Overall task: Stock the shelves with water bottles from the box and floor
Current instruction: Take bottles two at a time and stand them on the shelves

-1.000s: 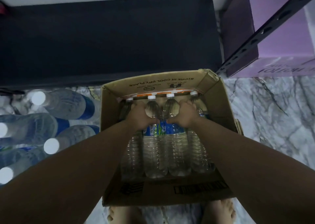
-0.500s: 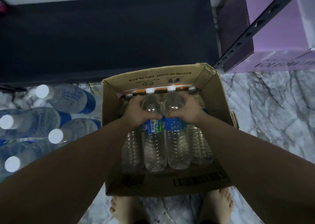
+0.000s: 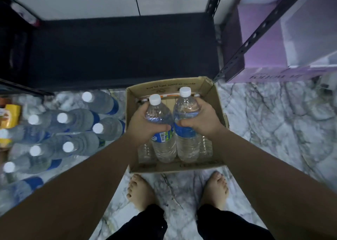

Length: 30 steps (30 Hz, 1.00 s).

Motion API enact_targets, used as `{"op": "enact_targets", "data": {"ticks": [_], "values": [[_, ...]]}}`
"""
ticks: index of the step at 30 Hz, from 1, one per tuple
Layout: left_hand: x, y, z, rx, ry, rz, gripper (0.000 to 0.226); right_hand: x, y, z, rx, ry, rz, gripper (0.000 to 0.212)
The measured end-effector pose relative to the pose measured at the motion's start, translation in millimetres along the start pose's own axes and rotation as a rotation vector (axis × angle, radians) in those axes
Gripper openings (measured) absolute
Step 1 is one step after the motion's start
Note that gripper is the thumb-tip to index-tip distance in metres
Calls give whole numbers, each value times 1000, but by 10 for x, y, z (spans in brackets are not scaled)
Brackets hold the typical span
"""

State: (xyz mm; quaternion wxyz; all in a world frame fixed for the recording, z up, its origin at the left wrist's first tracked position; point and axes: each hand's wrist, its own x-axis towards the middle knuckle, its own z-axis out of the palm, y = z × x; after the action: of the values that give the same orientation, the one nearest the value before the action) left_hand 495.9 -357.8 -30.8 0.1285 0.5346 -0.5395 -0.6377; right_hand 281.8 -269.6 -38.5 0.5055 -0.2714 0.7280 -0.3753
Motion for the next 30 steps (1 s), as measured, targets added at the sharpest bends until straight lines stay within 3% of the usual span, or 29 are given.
{"op": "enact_targets", "data": {"ticks": [6,16,22,30], "values": [[-915,1341,-285,3,-35,11,72,-914,-1260,-363,59,-36,-69,64],[-2292,3507,-699,81,-13,197,65,-2313,-3390,-920,42,16,-239,76],[-2723,4348,-906,88,-20,316,63,-2826,-4229,-1059,35,89,-364,77],[-2581,5137,-1172,125,-57,466,68,-2871,-4970,-1204,3,203,-512,81]]}}
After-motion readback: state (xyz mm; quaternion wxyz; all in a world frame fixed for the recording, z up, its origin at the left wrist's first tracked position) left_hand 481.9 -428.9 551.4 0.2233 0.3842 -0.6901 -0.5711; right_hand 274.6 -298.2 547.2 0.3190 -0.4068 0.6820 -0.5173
